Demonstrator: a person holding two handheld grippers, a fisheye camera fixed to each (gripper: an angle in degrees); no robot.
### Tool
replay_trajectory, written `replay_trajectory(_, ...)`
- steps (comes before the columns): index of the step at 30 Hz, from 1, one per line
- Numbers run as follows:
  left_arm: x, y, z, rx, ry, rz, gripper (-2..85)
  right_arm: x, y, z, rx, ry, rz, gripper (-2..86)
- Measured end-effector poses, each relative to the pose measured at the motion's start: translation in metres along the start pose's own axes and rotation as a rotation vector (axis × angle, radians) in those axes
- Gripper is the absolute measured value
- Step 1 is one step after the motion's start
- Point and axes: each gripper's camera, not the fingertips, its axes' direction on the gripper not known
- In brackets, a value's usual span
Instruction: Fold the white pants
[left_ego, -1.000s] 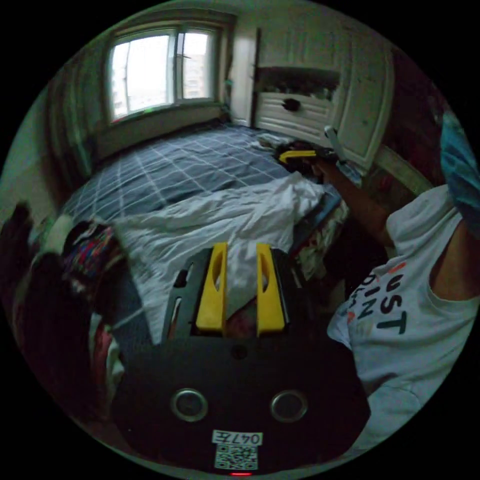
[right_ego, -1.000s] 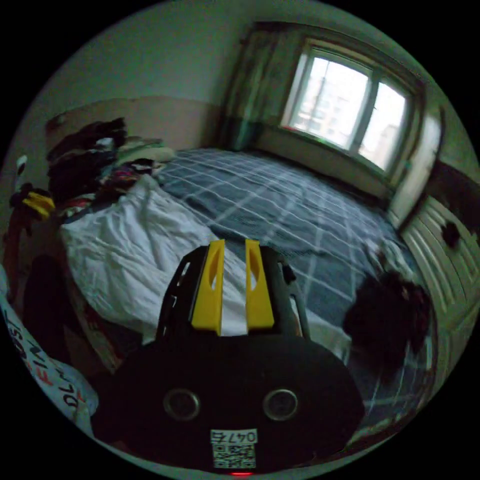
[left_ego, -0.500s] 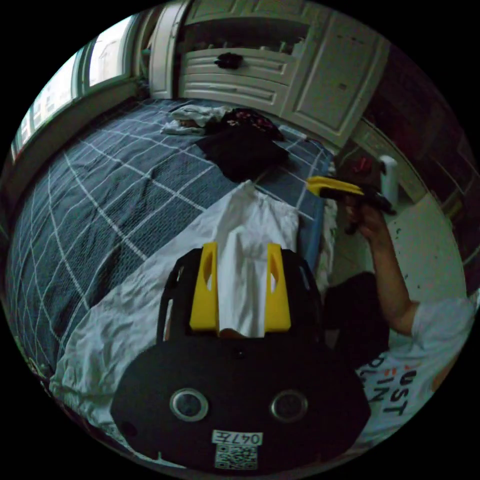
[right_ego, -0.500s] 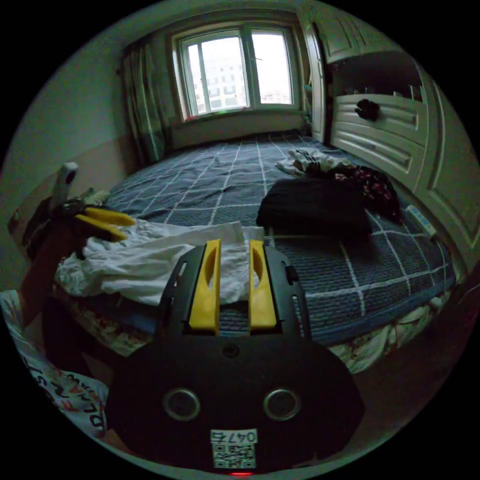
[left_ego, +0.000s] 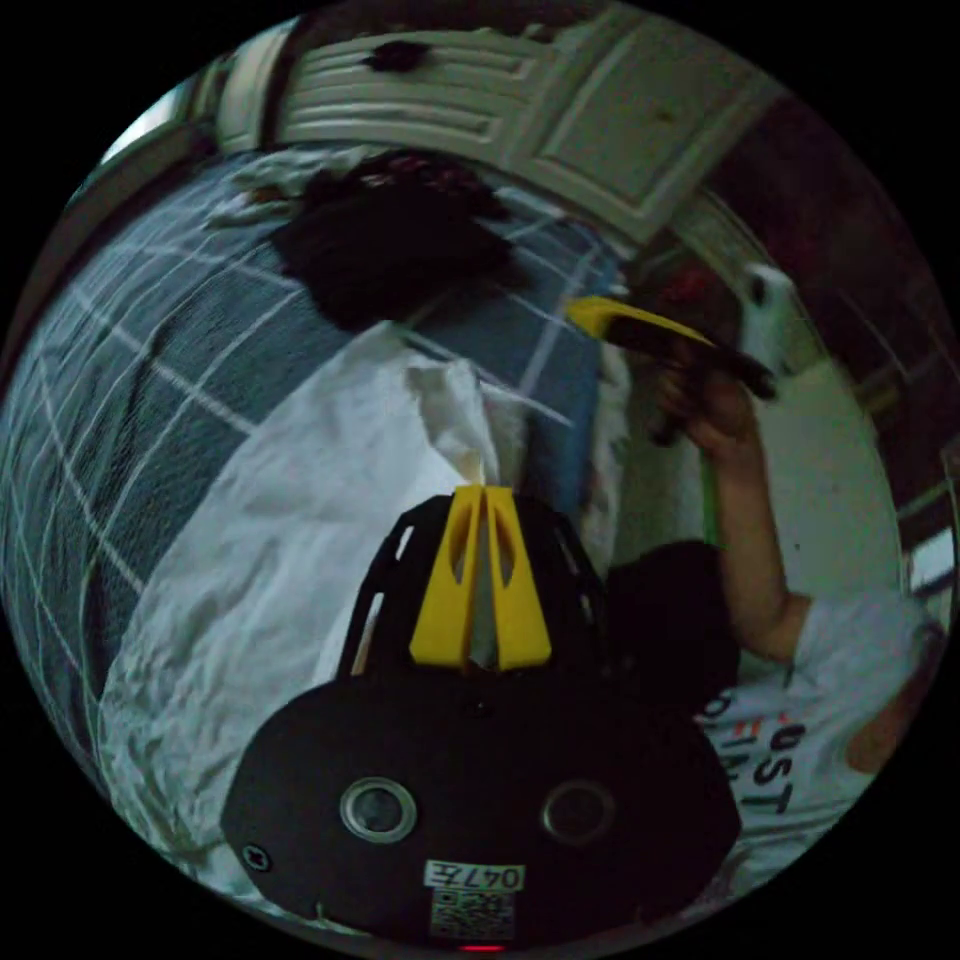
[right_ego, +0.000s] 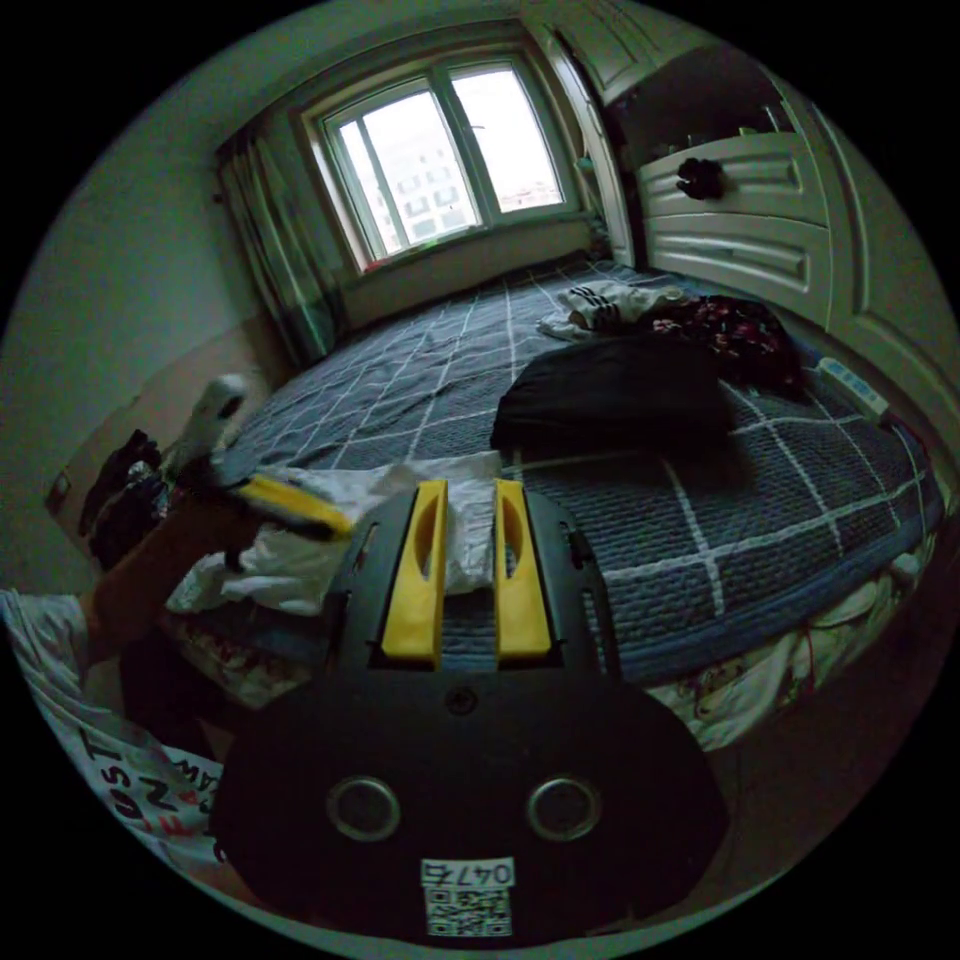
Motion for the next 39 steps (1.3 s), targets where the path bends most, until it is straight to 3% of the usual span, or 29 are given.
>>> replay_trajectory(5, 0.081, 0.002, 0.044, -0.12, 0.067, 0.263, -0.8, 0.048, -0.003, -0.007, -0.033, -0.038, 0.032, 4.6)
replay_trajectory(7, 0.081, -0.006, 0.066, -0.134, 0.093, 0.235, -0.6, 0.063, -0.008, -0.005, -0.086, -0.058, 0.016, 6.0)
replay_trajectory(12, 0.058, -0.036, 0.105, -0.151, 0.438, 0.095, 2.4, 0.081, -0.014, 0.014, -0.258, -0.003, -0.054, 9.5)
replay_trajectory(16, 0.079, -0.062, 0.079, -0.065, 0.456, 0.21, 6.9, 0.095, -0.017, 0.033, -0.429, 0.038, -0.114, 9.9)
replay_trajectory(21, 0.082, -0.104, 0.016, 0.109, 0.568, 0.303, 14.7, 0.104, -0.023, 0.026, -0.441, 0.039, -0.166, 4.2)
replay_trajectory(24, 0.051, -0.148, -0.012, 0.175, 0.441, 0.257, 14.8, 0.113, -0.025, 0.021, -0.44, 0.044, -0.175, 1.7)
replay_trajectory(26, 0.019, -0.197, -0.011, 0.165, 0.139, 0.202, 13.9, 0.123, -0.028, 0.016, -0.437, 0.024, -0.149, 0.9)
replay_trajectory(28, 0.0, -0.237, 0.006, 0.094, -0.037, 0.195, 13.8, 0.135, -0.03, 0.011, -0.437, -0.004, -0.117, 0.4)
replay_trajectory(34, -0.021, -0.33, 0.062, 0.115, -0.113, 0.26, 12.3, 0.156, -0.034, 0.0, -0.453, -0.07, -0.111, 0.6)
replay_trajectory(36, -0.019, -0.35, 0.077, 0.058, -0.148, 0.292, 11.8, 0.16, -0.034, -0.006, -0.441, -0.074, -0.125, 0.8)
replay_trajectory(39, -0.018, -0.375, 0.104, -0.09, -0.061, 0.267, 6.6, 0.159, -0.035, -0.015, -0.436, -0.035, -0.193, 1.0)
